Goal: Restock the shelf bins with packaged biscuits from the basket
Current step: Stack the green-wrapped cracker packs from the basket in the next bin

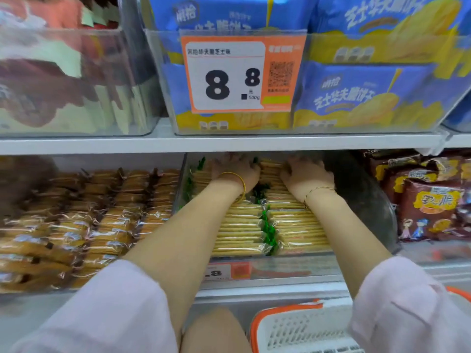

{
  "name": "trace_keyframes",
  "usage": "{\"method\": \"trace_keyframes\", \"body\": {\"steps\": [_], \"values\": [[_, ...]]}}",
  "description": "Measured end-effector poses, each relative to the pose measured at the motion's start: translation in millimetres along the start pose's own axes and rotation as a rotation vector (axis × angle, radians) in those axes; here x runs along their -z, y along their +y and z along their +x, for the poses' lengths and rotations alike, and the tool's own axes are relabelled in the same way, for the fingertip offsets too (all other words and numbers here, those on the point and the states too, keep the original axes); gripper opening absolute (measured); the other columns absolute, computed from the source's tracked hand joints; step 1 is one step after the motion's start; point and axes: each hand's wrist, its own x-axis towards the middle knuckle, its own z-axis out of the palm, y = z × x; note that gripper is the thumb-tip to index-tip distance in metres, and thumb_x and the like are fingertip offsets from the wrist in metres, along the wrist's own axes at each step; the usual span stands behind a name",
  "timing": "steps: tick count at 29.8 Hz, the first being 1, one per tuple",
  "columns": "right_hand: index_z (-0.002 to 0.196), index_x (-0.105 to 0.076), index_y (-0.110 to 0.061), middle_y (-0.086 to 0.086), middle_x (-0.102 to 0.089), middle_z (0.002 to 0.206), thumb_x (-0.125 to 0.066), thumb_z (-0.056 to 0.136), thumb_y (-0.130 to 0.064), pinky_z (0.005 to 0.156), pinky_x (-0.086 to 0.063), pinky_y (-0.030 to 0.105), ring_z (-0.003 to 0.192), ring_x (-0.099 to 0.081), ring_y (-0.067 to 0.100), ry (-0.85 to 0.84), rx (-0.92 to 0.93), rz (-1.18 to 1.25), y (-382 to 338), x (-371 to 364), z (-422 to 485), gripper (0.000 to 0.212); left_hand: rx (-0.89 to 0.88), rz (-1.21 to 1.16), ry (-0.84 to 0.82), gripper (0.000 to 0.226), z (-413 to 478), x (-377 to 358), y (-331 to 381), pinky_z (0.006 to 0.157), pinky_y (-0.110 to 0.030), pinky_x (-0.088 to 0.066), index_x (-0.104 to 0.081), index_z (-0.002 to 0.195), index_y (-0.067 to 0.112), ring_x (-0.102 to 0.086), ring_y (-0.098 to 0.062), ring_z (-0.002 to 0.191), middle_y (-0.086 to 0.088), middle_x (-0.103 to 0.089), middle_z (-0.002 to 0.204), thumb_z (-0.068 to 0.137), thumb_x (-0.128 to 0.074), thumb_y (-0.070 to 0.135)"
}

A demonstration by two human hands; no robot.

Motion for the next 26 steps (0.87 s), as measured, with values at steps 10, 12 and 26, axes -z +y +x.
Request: {"method": "trace_keyframes", "body": {"steps": [10, 12, 26], "values": [[0.141, -0.033, -0.027, 0.006, -0.035, 0.145, -0.032, 0.096, -0.037, 0.098, -0.034, 0.045, 0.13, -0.032, 0.032, 0.028, 0.018, 0.017, 3, 0, -9, 0.046, 0.027, 0.059, -0.046, 0.056, 2, -3, -1, 0.112, -0.053, -0.018, -0.032, 0.143, 0.017, -0.022, -0.027, 0.14, -0.009, -0.026, 0.152, 0.097, -0.014, 0.042], [0.139, -0.035, -0.026, 0.007, -0.035, 0.145, -0.032, 0.096, -0.036, 0.098, -0.034, 0.044, 0.13, -0.032, 0.033, 0.033, 0.016, 0.044, 4, 1, -10, 0.045, 0.035, 0.109, -0.035, 0.057, 3, -1, -1, 0.111, -0.056, -0.016, -0.033, 0.143, 0.017, -0.019, -0.029, 0.14, -0.01, -0.024, 0.152, 0.096, -0.015, 0.044], [0.145, -0.032, -0.024, 0.004, -0.029, 0.151, -0.035, 0.1, -0.035, 0.108, -0.023, 0.026, 0.136, -0.03, 0.02, -0.286, 0.238, 0.302, 40, 23, 6, 0.046, -0.011, 0.118, 0.052, 0.059, -17, -9, -25, 0.111, -0.052, -0.016, -0.038, 0.136, 0.02, -0.029, -0.032, 0.133, -0.013, -0.037, 0.142, 0.096, -0.013, 0.056]]}}
